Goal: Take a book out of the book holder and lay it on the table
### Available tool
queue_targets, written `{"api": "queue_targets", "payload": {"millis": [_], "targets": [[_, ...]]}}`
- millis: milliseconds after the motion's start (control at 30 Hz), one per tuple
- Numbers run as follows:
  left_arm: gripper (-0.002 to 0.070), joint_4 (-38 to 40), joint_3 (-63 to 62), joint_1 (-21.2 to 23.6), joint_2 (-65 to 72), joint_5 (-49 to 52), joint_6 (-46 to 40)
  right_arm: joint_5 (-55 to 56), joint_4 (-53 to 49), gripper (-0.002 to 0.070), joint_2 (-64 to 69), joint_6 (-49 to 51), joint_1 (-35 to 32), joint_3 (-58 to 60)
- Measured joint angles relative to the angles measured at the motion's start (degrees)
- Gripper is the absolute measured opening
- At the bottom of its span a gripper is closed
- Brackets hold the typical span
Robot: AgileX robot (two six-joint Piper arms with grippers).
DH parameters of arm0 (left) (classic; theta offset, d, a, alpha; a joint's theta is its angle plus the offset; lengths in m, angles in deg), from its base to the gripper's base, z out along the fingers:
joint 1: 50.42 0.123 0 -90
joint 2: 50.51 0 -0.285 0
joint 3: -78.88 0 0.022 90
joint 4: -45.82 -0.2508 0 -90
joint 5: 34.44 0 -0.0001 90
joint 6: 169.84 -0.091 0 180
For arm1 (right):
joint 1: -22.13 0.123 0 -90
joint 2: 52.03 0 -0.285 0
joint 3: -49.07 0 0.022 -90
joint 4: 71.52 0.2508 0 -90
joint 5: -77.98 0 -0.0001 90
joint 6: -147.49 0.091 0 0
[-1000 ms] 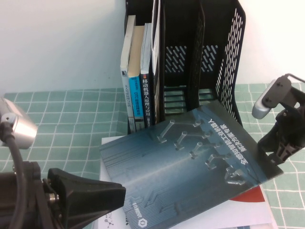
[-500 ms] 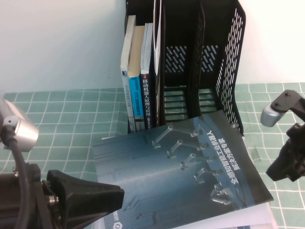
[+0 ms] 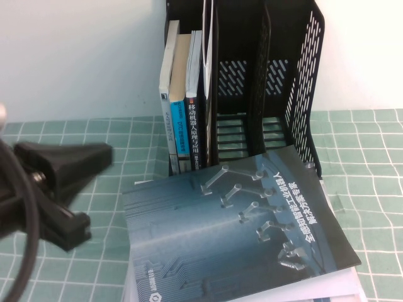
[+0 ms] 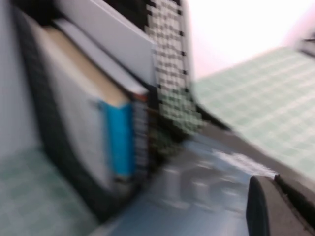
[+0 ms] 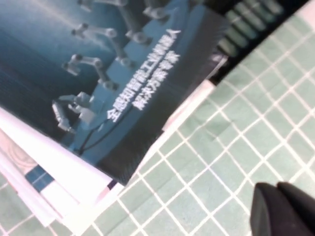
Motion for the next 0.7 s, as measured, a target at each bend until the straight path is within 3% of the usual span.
{"api": "queue_targets", "payload": {"millis": [133,233,500,700], "targets": [[-0.0003,-12.83,0.00,0.00,0.00,-4.10,0.11,0.63,0.19,0.0003,-6.29,1.69,0.00,1.47],[-0.0003,-17.58,0.38,0.00,-0.02,-3.27,0.11,3.64,4.64,0.0003,-11.63,-0.60,0.00,5.93],[-0.0003,-9.77,12.05,0.00,-3.73,-11.48,-3.15,14.77,18.82,0.0003,-31.30,-9.37,0.00,28.69],[-0.0003,-6.23,14.99,0.00,-13.12,-18.25,-3.36,22.82,20.90,0.0003,-42.27,-10.90,0.00,42.68]]}}
